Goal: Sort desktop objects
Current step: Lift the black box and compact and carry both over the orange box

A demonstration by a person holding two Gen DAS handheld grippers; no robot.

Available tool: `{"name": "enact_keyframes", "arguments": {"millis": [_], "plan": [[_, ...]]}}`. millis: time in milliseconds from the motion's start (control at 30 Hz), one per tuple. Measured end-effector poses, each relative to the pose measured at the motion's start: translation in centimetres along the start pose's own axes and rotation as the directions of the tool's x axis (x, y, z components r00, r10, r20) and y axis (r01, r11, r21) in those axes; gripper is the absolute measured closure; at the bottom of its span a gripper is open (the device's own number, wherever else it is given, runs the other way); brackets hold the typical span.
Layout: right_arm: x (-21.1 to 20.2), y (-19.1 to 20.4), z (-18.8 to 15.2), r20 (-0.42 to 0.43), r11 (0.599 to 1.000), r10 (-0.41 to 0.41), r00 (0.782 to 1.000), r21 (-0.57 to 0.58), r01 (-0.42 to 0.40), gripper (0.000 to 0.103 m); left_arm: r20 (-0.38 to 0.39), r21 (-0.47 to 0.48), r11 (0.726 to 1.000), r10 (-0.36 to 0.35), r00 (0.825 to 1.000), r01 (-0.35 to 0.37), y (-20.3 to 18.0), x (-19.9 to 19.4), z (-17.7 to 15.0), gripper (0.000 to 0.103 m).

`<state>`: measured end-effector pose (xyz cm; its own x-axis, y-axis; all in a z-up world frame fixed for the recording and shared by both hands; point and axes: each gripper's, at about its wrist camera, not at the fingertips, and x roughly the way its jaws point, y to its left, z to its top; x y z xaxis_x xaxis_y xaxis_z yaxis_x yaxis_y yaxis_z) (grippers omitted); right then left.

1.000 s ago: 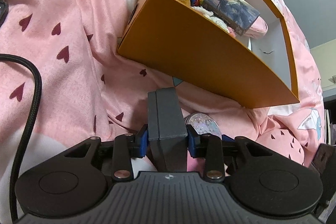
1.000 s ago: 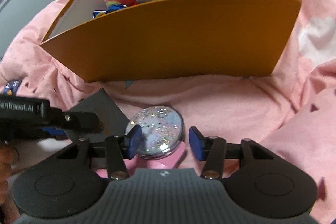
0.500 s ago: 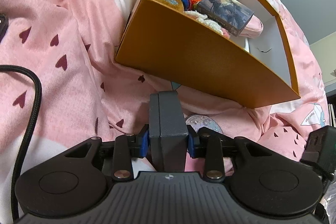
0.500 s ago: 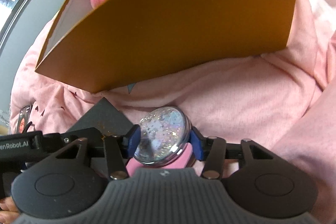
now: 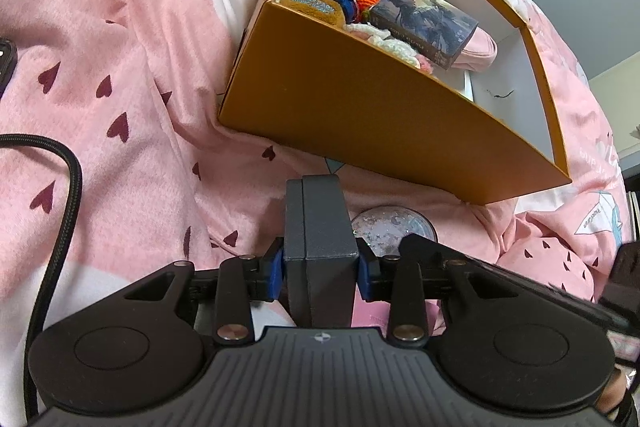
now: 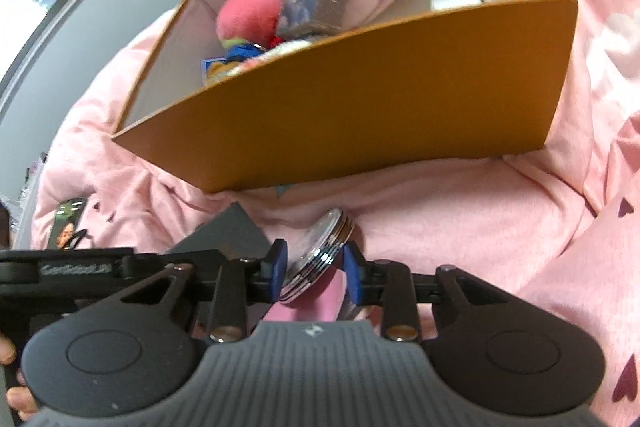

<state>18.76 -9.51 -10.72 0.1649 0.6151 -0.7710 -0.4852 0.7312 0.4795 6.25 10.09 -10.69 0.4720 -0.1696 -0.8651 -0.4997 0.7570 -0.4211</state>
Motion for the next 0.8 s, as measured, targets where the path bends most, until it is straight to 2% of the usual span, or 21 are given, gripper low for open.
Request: {"name": "enact_keyframes", "arguments": {"millis": [67, 200, 300, 467, 633, 800], "plan": [[0.7, -0.3, 0.4, -0.015, 1.000, 0.001, 1.000, 0.001, -0.001, 0.064, 0.000, 0.000, 1.000, 0.001, 1.000, -0.001, 0.0, 0.0, 0.0, 0.063], [2.2, -1.0, 1.4, -0.054, 1.000, -0.002, 0.999, 0.023, 0.003, 0.065, 0.001, 0.003, 1.000, 0.004, 1.000, -0.004, -0.1, -0.1, -0.1, 0.063], [1.6, -0.5, 1.5, -0.033, 1.000, 0.007, 0.999, -0.001, -0.007, 0.074, 0.013, 0.003, 1.000, 0.001, 1.000, -0.001, 0.0, -0.3, 0.0, 0.064], [0.3, 1.1, 1.3, -0.016, 0.996, 0.074, 0.997, -0.051, -0.075, 0.078, 0.076, 0.064, 0.998, 0.020, 0.997, -0.025, -0.7, -1.4, 0.1, 0.064], [0.9, 2.1, 0.4, -0.050, 0.994, 0.016, 0.999, -0.106, -0.021, 0.077, 0.078, 0.089, 0.996, 0.017, 0.997, -0.024, -0.6, -1.9, 0.4, 0.065], [-1.0, 1.6, 0.2, 0.001, 0.997, 0.031, 1.000, -0.071, -0.031, 0.084, 0.114, 0.097, 0.995, -0.024, 0.993, 0.013, -0.6, -3.8, 0.9, 0.065]]}}
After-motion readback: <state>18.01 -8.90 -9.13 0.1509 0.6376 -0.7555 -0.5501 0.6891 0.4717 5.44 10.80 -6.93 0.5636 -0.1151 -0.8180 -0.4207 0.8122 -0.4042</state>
